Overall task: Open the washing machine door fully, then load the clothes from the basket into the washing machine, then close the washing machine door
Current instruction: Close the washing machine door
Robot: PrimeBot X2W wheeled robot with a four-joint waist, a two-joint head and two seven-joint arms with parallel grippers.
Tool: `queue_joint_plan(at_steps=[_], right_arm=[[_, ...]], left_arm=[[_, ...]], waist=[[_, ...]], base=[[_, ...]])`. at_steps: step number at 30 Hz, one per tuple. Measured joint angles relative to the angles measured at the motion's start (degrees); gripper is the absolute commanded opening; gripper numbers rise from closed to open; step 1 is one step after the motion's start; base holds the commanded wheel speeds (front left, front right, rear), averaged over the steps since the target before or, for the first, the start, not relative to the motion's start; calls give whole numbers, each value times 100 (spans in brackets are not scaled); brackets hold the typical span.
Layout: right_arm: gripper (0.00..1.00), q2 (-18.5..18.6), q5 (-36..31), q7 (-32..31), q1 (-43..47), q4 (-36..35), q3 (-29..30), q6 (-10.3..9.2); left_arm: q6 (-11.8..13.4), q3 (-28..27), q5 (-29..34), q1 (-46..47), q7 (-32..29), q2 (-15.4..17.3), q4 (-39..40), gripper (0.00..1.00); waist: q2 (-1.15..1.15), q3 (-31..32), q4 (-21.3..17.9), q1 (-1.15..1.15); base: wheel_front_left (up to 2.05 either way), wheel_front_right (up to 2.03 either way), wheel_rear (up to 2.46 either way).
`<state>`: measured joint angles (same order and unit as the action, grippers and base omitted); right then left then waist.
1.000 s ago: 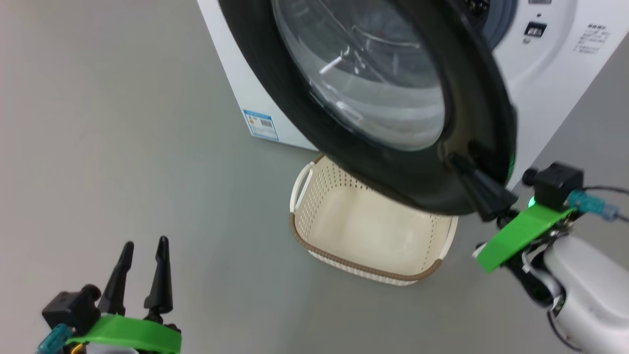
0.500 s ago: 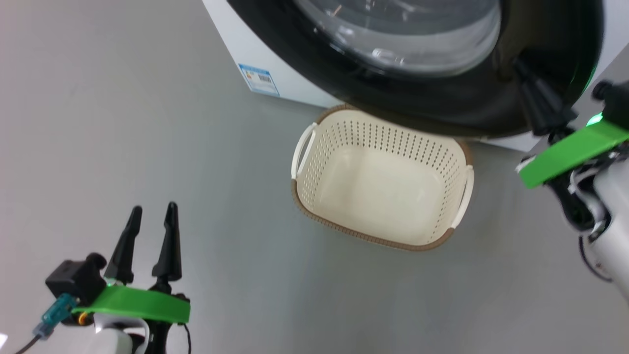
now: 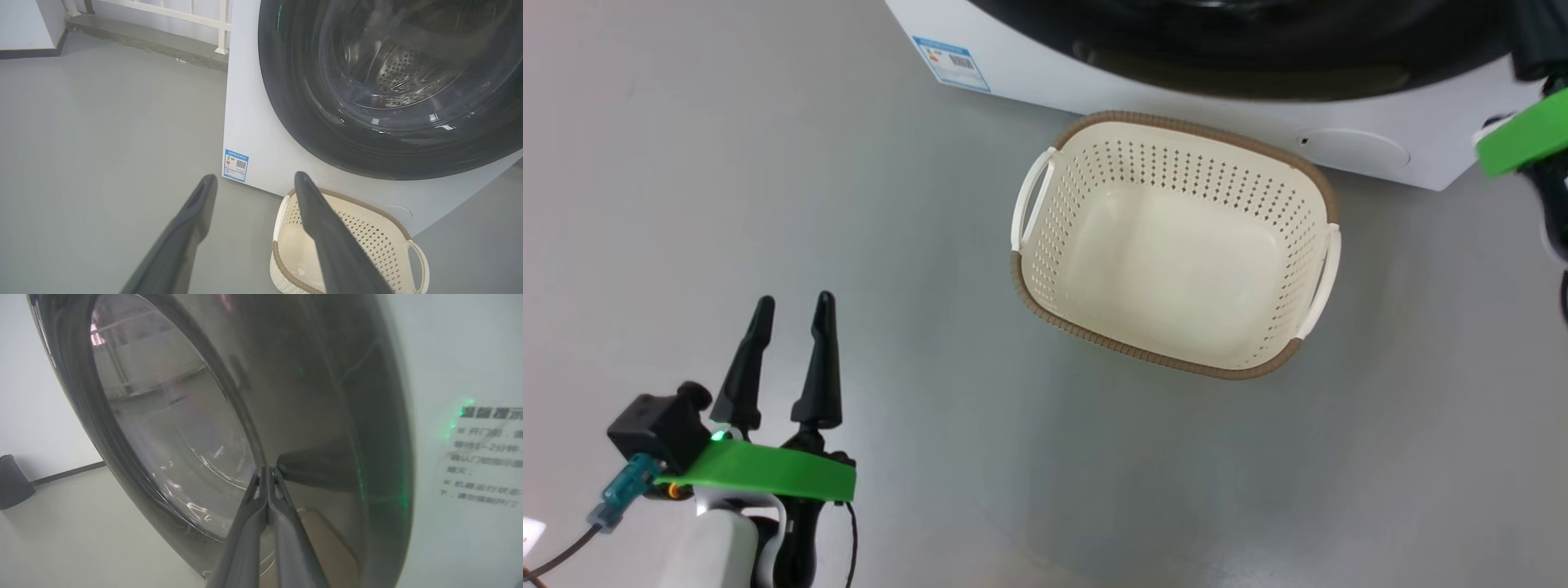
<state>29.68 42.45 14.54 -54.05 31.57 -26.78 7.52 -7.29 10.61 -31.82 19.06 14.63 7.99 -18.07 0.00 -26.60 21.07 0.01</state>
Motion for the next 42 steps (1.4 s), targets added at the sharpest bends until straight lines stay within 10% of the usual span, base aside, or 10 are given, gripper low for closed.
queue_joint_plan(at_steps=[27,31,32,33,42], right_arm=[[0,-73,-63,-1,-246,370,44,40],[50,-88,-71,1,-23,200,156,12],[87,-111,-73,1,58,144,182,12],[100,-143,-84,1,154,82,196,12],[100,-320,-180,1,1070,-459,109,12]], left_arm=[[0,25,-47,65,0,12,-60,100],[0,26,-45,61,0,37,-97,100],[0,25,-43,59,0,47,-104,100],[0,25,-38,56,0,58,-116,100],[0,-2,-36,-199,0,207,-201,100]], waist=[[0,241,-5,-1],[0,390,-67,-1],[0,434,-86,-1],[0,481,-107,-1],[0,972,-383,-2]], base=[[0,0,0],[0,0,0],[0,0,0],[0,0,0],[0,0,0]])
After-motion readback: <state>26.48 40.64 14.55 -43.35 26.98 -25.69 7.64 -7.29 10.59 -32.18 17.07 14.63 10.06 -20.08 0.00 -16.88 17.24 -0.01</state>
